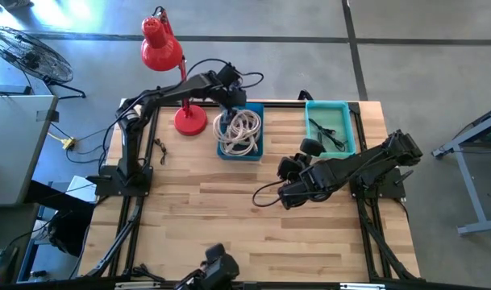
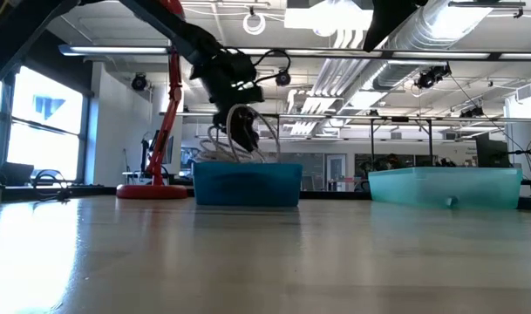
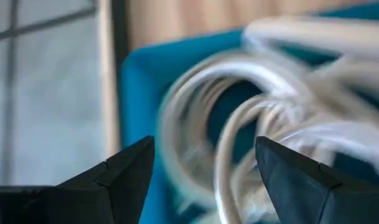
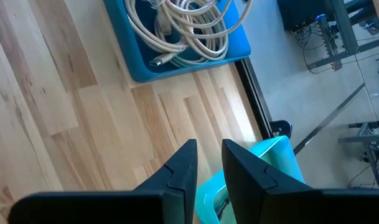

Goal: Pick & Place USB Port
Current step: Put the brown cable in the blue bin

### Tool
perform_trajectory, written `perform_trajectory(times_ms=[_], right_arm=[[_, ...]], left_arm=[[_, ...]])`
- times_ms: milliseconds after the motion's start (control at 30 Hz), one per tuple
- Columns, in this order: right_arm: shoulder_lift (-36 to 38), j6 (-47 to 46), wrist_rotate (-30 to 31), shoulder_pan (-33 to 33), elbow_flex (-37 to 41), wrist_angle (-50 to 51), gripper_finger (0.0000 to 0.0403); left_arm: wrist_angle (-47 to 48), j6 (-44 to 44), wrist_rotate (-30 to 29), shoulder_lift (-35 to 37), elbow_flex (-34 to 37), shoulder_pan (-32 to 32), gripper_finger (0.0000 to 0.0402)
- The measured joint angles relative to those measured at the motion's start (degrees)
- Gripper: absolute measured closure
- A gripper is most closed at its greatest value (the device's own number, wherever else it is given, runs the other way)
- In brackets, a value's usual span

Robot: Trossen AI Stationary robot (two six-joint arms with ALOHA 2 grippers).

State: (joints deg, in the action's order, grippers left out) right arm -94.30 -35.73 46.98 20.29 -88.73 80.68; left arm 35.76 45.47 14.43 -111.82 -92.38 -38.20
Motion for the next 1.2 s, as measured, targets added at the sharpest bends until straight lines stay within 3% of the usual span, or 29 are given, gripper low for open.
perform_trajectory(times_ms=[233,300,433,533,800,900,1100,1200], right_arm=[[0.0,-0.2,-0.1,0.0,0.0,-0.2,0.0336],[0.0,-0.2,-0.1,0.0,0.0,-0.5,0.0336],[0.0,-0.2,-0.1,0.0,0.0,-0.4,0.0336],[0.0,-0.2,0.0,0.0,0.0,-0.4,0.0336],[0.0,-0.2,0.0,0.0,0.0,-0.8,0.0336],[0.0,-0.2,0.0,0.0,0.0,-0.9,0.0336],[0.0,-0.3,0.0,0.0,0.0,-1.0,0.0336],[0.0,-0.5,-0.4,0.0,0.0,-1.0,0.0336]], left_arm=[[8.4,2.9,-17.8,0.0,-6.3,0.8,0.0129],[9.4,2.9,-17.3,0.0,-7.5,1.3,0.0129],[10.6,5.7,-10.2,0.2,-8.3,2.3,0.0129],[10.7,6.9,-11.3,0.3,-8.3,3.5,0.0129],[9.3,16.0,-21.9,2.8,-8.2,7.8,0.0129],[7.6,17.3,-25.3,3.8,-8.2,9.5,0.0129],[4.6,18.8,-37.7,6.9,-8.2,11.4,0.0129],[3.9,18.8,-39.8,8.8,-8.2,12.0,0.0129]])
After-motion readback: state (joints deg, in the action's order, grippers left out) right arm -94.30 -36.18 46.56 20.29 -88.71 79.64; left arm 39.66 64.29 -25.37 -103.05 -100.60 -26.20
